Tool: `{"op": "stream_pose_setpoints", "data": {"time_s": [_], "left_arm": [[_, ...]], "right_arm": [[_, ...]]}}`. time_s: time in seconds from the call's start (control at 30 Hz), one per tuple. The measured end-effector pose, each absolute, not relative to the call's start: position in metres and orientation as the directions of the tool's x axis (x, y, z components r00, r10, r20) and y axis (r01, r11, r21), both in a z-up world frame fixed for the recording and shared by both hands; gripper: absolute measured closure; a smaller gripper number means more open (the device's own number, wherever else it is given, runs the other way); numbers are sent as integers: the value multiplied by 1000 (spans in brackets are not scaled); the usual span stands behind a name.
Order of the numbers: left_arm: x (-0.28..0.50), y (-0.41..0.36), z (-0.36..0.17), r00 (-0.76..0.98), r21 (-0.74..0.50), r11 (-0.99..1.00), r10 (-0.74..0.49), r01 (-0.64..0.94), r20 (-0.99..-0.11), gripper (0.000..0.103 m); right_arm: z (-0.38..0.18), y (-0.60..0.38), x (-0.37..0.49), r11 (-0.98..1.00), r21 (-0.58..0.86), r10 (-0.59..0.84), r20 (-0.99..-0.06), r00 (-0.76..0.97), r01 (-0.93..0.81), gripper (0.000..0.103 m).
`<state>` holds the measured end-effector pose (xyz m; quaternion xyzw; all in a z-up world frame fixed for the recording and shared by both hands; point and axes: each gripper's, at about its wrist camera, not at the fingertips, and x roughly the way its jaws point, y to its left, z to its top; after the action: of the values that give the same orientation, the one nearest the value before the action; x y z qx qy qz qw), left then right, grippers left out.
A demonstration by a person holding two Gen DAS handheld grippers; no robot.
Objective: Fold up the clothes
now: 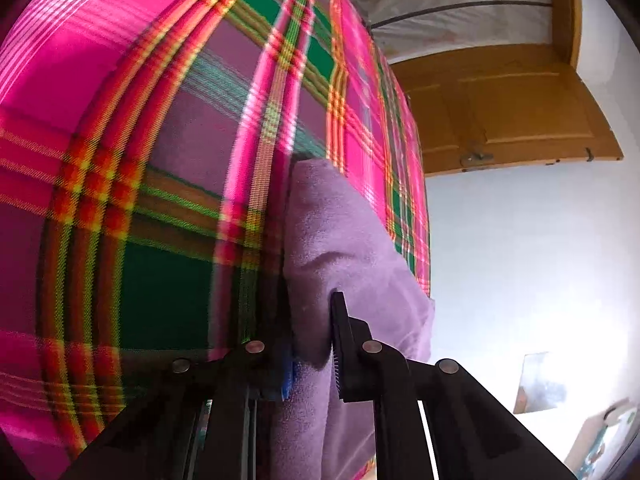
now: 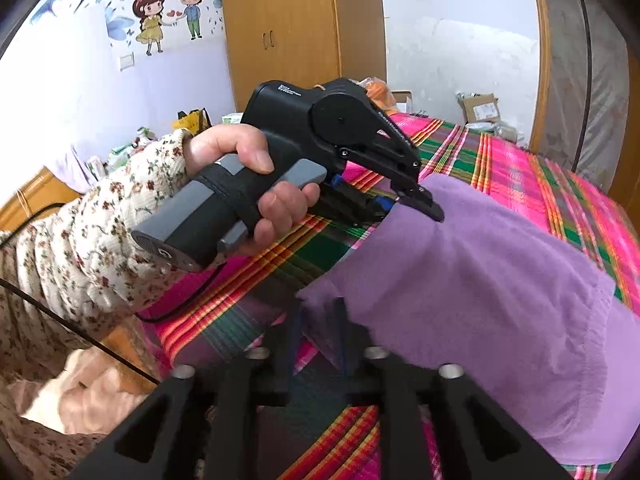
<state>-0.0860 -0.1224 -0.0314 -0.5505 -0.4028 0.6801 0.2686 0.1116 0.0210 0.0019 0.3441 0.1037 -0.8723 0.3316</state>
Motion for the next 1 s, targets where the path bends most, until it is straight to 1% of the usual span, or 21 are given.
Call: {"op": "stream_pose_setpoints", "data": {"time_s": [0.03,0.07,0.2,0.27,0.37,0.47,0.5,0.53,0.57,0.6,0.63,0.7,0.77,0.83,0.97,1.0], "left_arm": [[-87,-122,-32,-249,-847,-526,812,81,-528,89],[-87,-122,-32,-248,-846,-527,812,79,-529,89],[-87,-121,-34,-248,-847,-525,813,81,-527,89],[-81,-131,-37,-248,-853,-514,818,88,-519,89],[-80,-131,-39,-247,-857,-508,822,89,-513,89],[-81,-130,-39,-245,-858,-506,824,88,-512,87],[-81,-131,-40,-243,-857,-508,823,89,-513,86],[-81,-132,-40,-240,-857,-508,824,90,-514,86],[-82,-132,-39,-235,-857,-508,825,91,-514,85],[-83,-132,-39,-230,-857,-507,826,91,-514,84],[-84,-132,-39,-226,-857,-507,828,92,-513,83],[-88,-131,-38,-220,-860,-501,833,93,-509,81],[-92,-131,-38,-207,-864,-494,839,100,-503,77],[-96,-130,-39,-192,-867,-486,845,112,-499,76],[-99,-124,-37,-196,-866,-491,843,97,-500,76],[-100,-123,-36,-200,-864,-496,840,90,-504,78]], "right_arm": [[2,19,111,-758,24,-496,-671,-552,652,55],[0,16,113,-757,-1,-481,-676,-558,654,50],[-8,1,119,-735,-76,-442,-701,-560,674,50],[-14,-6,121,-724,-119,-425,-699,-575,679,50],[-22,-15,116,-748,-200,-340,-703,-625,633,50],[-25,-19,109,-763,-187,-329,-711,-621,619,50],[-25,-19,108,-766,-178,-334,-711,-619,618,52],[-25,-18,107,-769,-178,-333,-709,-622,614,60],[-26,-17,105,-777,-181,-324,-707,-629,603,66],[-26,-15,102,-786,-173,-320,-708,-630,594,68],[-25,-13,100,-793,-157,-324,-710,-625,589,72],[-24,-11,99,-801,-137,-329,-712,-621,582,84],[-21,-10,100,-801,-112,-344,-717,-606,588,87],[-18,-7,101,-802,-66,-373,-721,-584,594,88],[-9,-3,105,-801,-27,-412,-700,-583,598,89],[-8,-3,106,-800,-27,-416,-696,-586,599,89]]}}
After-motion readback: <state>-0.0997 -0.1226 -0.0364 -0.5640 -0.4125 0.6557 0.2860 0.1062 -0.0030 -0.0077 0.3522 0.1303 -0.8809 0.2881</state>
